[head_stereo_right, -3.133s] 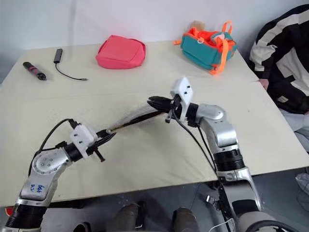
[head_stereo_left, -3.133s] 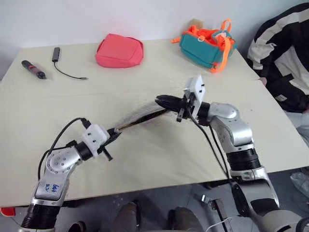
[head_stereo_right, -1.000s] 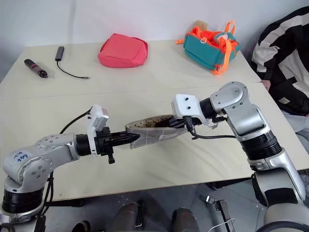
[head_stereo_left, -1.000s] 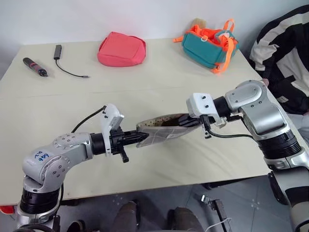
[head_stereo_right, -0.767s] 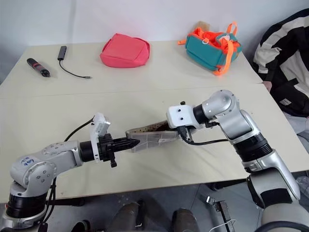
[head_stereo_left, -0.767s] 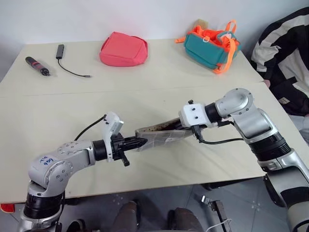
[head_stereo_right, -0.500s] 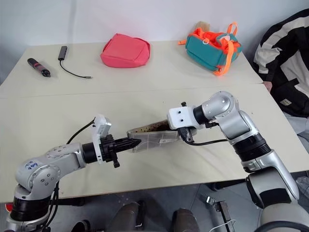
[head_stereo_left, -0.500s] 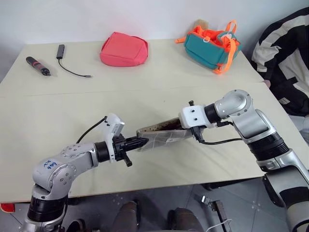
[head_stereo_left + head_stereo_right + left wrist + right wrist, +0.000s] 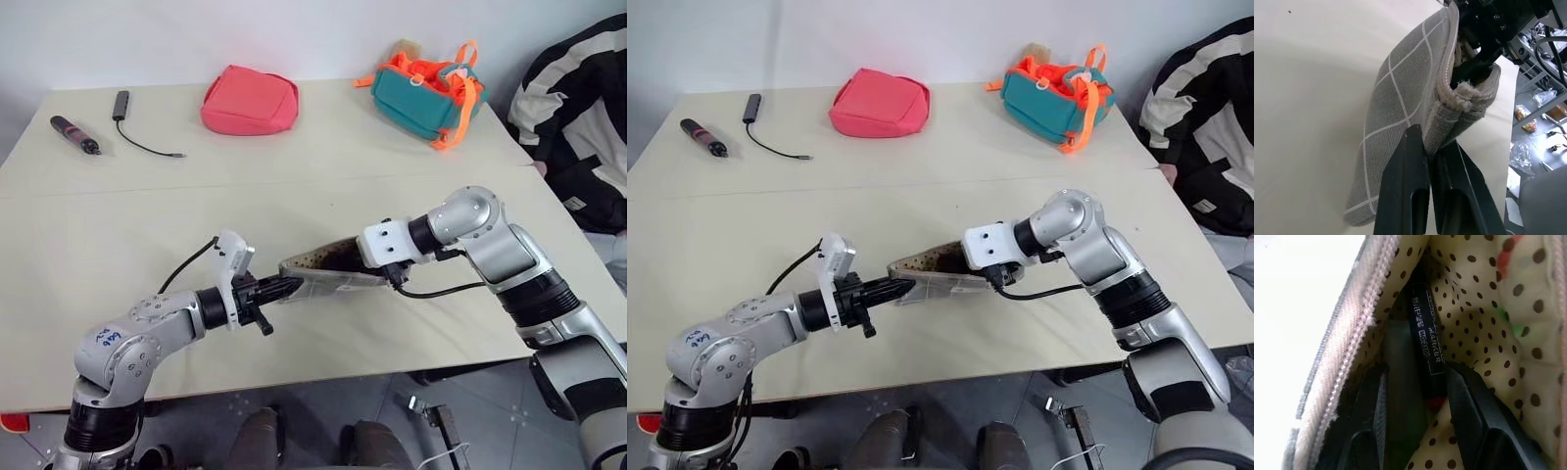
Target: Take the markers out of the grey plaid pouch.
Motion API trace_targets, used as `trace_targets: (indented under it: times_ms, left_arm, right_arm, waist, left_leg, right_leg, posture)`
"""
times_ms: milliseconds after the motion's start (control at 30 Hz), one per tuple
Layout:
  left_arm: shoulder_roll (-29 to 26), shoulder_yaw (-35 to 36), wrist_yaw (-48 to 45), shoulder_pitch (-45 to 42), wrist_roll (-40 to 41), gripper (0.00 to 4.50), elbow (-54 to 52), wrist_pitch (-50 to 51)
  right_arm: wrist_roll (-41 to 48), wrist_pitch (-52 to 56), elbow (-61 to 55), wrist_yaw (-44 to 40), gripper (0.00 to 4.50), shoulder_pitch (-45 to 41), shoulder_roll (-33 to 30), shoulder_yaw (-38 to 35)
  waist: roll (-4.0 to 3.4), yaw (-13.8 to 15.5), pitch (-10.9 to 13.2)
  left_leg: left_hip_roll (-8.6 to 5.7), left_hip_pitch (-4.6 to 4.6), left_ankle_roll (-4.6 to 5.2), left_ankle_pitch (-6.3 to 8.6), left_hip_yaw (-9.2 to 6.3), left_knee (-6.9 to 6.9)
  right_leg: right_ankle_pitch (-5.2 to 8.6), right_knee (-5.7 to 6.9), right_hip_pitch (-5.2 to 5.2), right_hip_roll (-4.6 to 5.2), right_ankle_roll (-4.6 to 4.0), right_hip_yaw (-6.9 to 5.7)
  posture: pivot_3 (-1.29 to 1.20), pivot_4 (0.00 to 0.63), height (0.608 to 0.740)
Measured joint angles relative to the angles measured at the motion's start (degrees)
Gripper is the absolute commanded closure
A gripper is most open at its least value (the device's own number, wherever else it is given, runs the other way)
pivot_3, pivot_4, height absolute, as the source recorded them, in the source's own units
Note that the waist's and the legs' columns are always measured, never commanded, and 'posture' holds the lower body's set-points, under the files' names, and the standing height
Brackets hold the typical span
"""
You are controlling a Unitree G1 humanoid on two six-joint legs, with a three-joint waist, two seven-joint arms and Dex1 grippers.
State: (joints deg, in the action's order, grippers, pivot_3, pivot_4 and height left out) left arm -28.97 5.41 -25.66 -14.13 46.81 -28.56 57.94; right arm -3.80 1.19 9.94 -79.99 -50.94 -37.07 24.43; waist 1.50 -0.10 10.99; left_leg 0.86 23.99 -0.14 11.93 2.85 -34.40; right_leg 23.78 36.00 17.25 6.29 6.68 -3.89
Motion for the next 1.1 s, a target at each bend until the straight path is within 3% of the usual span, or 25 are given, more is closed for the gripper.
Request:
trace_targets:
  times_ms: [333, 700, 1100]
  left_arm:
    - [0.31, 0.3, 0.19, 0.3, -0.06, 4.5, 0.09, -0.88]
    - [0.29, 0.1, -0.01, 1.33, -0.51, 4.5, 0.1, -1.76]
    - [1.29, 0.15, 1.28, 1.41, -0.48, 4.5, 0.16, -1.73]
  right_arm:
    - [-1.58, 1.43, -0.7, -1.45, 2.65, -0.13, 1.92, 2.04]
    - [-8.59, -7.13, 8.22, 5.47, 2.65, -2.28, 4.82, 4.38]
    - [-11.51, -4.61, 11.21, 8.43, 2.65, -3.31, 7.77, 4.55]
  waist:
    - [0.0, -0.01, 0.0]
    - [0.01, -0.15, -0.01]
    - [0.01, -0.18, -0.01]
  left_leg:
    - [0.0, 0.01, 0.0, 0.0, 0.0, 0.0]
    - [0.03, -0.06, 0.0, 0.0, 0.01, 0.0]
    - [0.03, -0.07, -0.01, 0.0, 0.01, 0.0]
  right_leg:
    - [0.0, -0.02, 0.0, -0.01, 0.0, 0.0]
    - [0.0, -0.01, -0.04, -0.05, -0.01, 0.03]
    - [0.0, 0.01, -0.04, -0.05, -0.01, 0.03]
  posture:
    - [0.0, 0.15, 0.74]
    - [0.0, 0.15, 0.74]
    - [0.0, 0.15, 0.74]
